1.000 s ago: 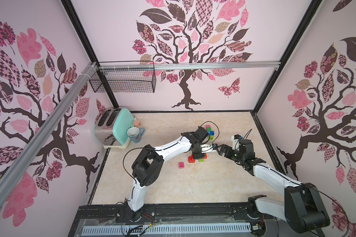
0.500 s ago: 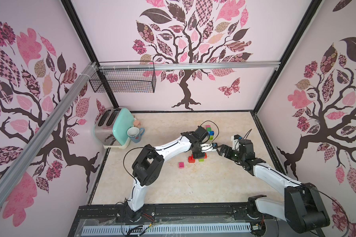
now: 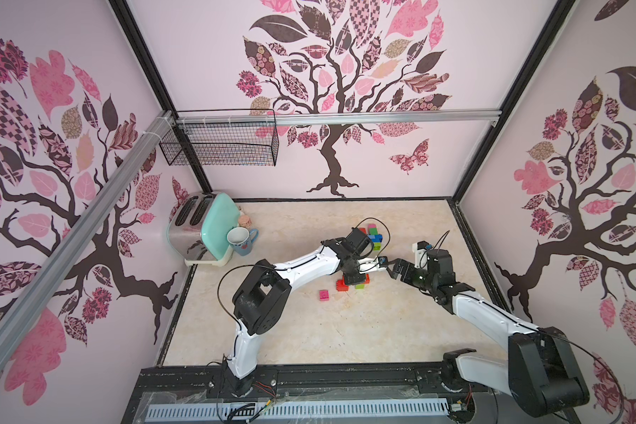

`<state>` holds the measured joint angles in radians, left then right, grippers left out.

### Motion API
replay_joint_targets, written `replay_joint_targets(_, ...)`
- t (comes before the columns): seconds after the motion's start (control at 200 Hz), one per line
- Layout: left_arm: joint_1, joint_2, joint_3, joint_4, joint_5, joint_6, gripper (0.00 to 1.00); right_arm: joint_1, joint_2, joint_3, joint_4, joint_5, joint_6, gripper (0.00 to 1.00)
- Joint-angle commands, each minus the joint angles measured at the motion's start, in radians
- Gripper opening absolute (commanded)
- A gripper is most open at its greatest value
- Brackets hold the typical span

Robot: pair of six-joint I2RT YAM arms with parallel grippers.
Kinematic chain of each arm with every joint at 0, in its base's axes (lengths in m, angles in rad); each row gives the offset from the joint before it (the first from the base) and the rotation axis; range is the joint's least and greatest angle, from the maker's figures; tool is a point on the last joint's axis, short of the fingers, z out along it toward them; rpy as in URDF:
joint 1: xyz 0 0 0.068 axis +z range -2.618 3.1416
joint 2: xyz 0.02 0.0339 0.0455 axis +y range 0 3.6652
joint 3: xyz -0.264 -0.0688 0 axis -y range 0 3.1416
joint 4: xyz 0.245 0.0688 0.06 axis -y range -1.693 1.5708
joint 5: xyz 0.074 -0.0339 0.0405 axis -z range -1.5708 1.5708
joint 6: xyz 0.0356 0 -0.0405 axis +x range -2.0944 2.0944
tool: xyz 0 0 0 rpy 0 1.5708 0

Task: Assemble the number 4 with lego
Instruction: Assemble the lego brick with the lego brick.

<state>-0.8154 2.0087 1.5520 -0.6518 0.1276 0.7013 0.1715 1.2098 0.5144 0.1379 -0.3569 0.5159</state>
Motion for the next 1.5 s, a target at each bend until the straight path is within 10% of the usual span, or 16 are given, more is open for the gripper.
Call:
replay_joint_targets(0.0, 0.008, 0.102, -0.057, -0.114, -0.107, 0.038, 0.00, 0.001, 0.011, 0.045, -0.007, -0.011, -0.011, 1.00)
replay_joint_targets(0.565, -0.002, 0.193, -0.023, -0.257, -0.041, 0.040, 0.00, 0.001, 0.038, 0.051, -0.009, -0.062, -0.013, 0.99)
replay_joint_targets(0.76, 0.007, 0.188, -0.046, -0.216, -0.001, 0.028, 0.00, 0.002, 0.064, -0.015, 0.183, -0.270, 0.105, 0.98)
replay_joint_targets(1.196, 0.016, 0.198, -0.027, -0.224, 0.032, 0.037, 0.00, 0.005, 0.316, -0.120, 0.867, -0.615, 0.568, 0.00)
replay_joint_targets(1.496, 0.018, 0.202, -0.020, -0.219, 0.032, 0.032, 0.00, 0.059, 0.559, -0.072, 1.268, -0.643, 0.855, 0.00)
